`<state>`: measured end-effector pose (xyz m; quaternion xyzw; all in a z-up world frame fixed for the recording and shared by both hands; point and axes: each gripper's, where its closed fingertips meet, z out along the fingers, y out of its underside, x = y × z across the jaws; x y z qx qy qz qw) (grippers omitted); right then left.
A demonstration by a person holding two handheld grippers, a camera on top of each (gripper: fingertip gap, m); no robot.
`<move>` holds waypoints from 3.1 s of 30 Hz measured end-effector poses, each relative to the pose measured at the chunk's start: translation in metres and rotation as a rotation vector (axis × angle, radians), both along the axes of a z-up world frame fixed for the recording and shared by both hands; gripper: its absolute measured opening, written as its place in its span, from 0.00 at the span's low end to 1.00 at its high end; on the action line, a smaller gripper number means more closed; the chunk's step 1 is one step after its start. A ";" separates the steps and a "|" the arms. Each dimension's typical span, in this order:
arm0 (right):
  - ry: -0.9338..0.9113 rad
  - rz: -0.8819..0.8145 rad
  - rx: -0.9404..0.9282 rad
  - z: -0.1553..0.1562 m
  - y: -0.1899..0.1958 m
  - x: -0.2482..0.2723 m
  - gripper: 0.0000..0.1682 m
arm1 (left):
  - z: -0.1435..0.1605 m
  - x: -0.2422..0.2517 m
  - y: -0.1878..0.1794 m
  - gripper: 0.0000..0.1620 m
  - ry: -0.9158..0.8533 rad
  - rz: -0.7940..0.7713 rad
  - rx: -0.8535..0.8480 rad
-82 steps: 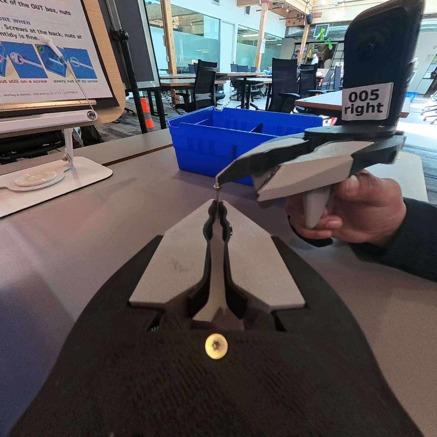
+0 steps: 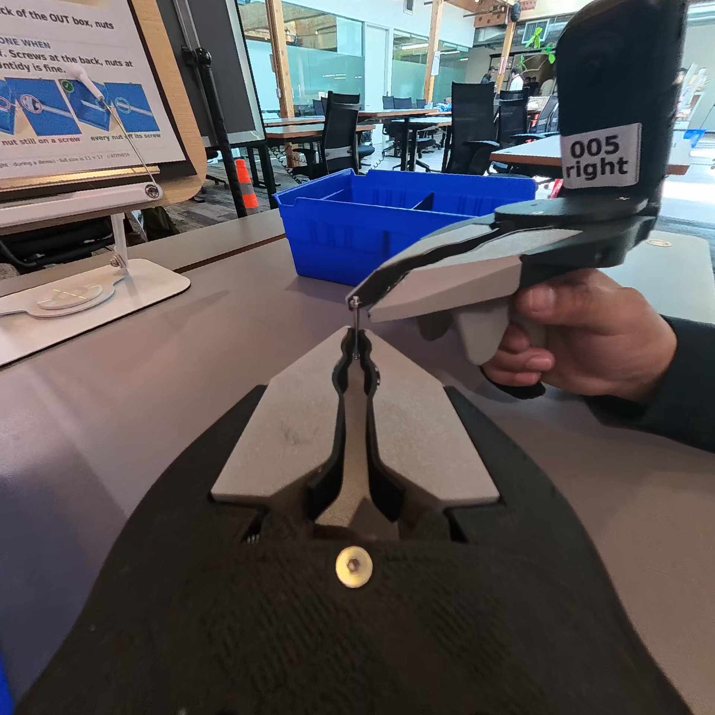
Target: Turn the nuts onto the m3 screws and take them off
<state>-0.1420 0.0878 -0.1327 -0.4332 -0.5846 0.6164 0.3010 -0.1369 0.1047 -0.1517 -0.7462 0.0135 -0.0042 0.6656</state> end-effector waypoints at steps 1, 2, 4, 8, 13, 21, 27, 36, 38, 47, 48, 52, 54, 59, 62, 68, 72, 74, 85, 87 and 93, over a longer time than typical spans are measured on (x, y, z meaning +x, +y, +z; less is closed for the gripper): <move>0.001 0.012 -0.003 0.000 -0.003 0.000 0.08 | 0.000 0.000 0.000 0.00 -0.001 -0.004 0.000; 0.003 0.020 -0.010 0.000 -0.005 0.000 0.09 | 0.000 0.001 0.000 0.00 -0.001 -0.008 0.000; 0.013 0.046 -0.028 0.001 -0.010 0.000 0.10 | 0.001 0.009 0.000 0.00 0.004 -0.049 0.007; 0.019 0.052 -0.020 0.003 -0.011 0.001 0.12 | -0.001 0.020 0.002 0.00 0.079 -0.071 -0.006; 0.071 -0.001 -0.067 0.017 0.008 0.006 0.11 | 0.000 0.004 0.000 0.00 0.011 -0.019 0.002; 0.031 0.013 -0.008 0.006 0.001 0.004 0.09 | 0.000 0.004 0.000 0.00 0.033 -0.016 -0.004; 0.022 0.084 -0.002 0.001 -0.019 0.002 0.11 | -0.001 0.027 0.001 0.00 0.035 -0.131 -0.003; 0.074 0.014 -0.050 0.016 0.004 0.007 0.12 | 0.003 0.008 -0.001 0.00 -0.017 -0.052 0.016; 0.080 0.001 -0.065 0.019 0.009 0.008 0.12 | 0.002 0.006 -0.001 0.00 -0.011 -0.042 0.014; 0.038 0.032 -0.031 0.008 -0.001 0.006 0.10 | 0.003 0.003 -0.002 0.00 -0.016 -0.028 0.015; 0.032 0.039 -0.021 0.006 -0.004 0.005 0.10 | 0.002 0.005 -0.001 0.00 -0.013 -0.035 0.014; 0.028 0.069 -0.016 0.003 -0.014 0.002 0.12 | 0.000 0.014 0.000 0.00 0.000 -0.078 0.005; 0.028 0.086 -0.028 0.003 -0.017 0.000 0.11 | 0.001 0.019 0.001 0.00 0.011 -0.095 0.010; 0.050 0.034 -0.046 0.010 -0.002 0.002 0.12 | 0.002 0.010 0.000 0.00 0.012 -0.048 0.015; 0.075 0.002 -0.073 0.016 0.010 0.006 0.09 | 0.001 -0.004 -0.001 0.00 0.007 0.023 0.009; 0.027 0.033 -0.034 0.005 0.000 0.003 0.09 | 0.001 -0.004 -0.001 0.00 0.009 0.028 0.009; 0.032 0.060 -0.006 0.003 -0.012 0.002 0.13 | 0.000 0.005 0.000 0.00 0.018 -0.020 0.002; 0.035 0.079 -0.017 0.003 -0.017 0.002 0.15 | 0.000 0.009 0.001 0.00 0.021 -0.035 -0.003; 0.074 0.021 -0.016 0.014 0.003 0.008 0.10 | 0.001 0.003 0.000 0.00 0.014 -0.008 0.008; 0.080 0.024 -0.014 0.016 0.004 0.009 0.08 | 0.001 0.002 -0.001 0.00 0.010 0.000 0.009; 0.038 0.059 0.012 0.006 -0.006 0.007 0.07 | 0.000 0.003 0.000 0.00 0.012 -0.005 0.003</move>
